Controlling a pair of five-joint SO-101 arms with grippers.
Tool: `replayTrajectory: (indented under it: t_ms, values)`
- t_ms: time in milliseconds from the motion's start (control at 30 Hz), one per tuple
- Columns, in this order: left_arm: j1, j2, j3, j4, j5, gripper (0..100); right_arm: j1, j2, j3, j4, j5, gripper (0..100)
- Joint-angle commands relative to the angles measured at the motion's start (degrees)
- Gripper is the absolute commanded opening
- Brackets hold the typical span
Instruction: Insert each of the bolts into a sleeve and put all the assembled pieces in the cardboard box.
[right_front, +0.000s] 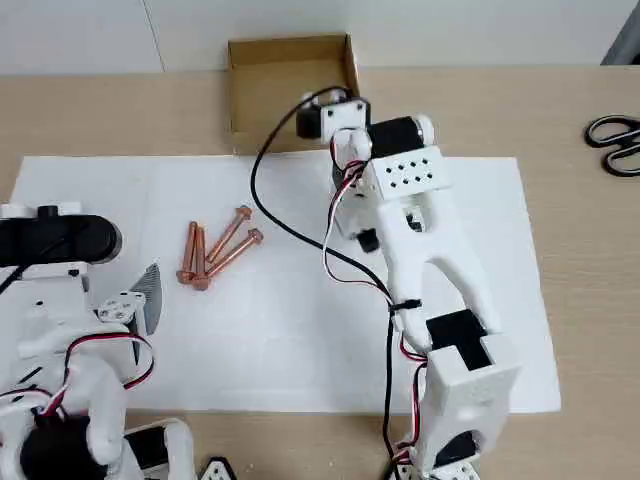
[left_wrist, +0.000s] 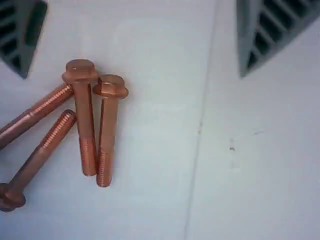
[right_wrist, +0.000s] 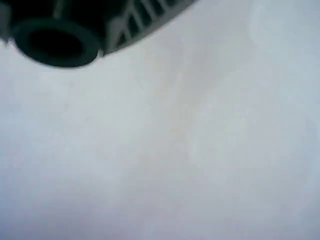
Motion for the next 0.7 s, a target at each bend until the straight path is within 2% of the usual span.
replayTrajectory:
  t_ms: [0, 400, 600, 667]
  values:
    - [0.09, -0.26, -0.22, 0.09, -0.18, 26, -0.04, 0.66, 3.6, -0.04, 1.49, 0.7]
    - [0.09, -0.26, -0.22, 0.18, -0.18, 26, -0.31, 10.95, 5.27, -9.01, 3.08, 1.7]
    - [0.09, -0.26, -0.22, 0.18, -0.18, 26, -0.04, 12.26, 5.27, -9.36, 2.81, 17.4]
    - [0.09, -0.26, -0.22, 0.18, -0.18, 26, -0.04, 12.26, 5.27, -9.01, 2.81, 19.3]
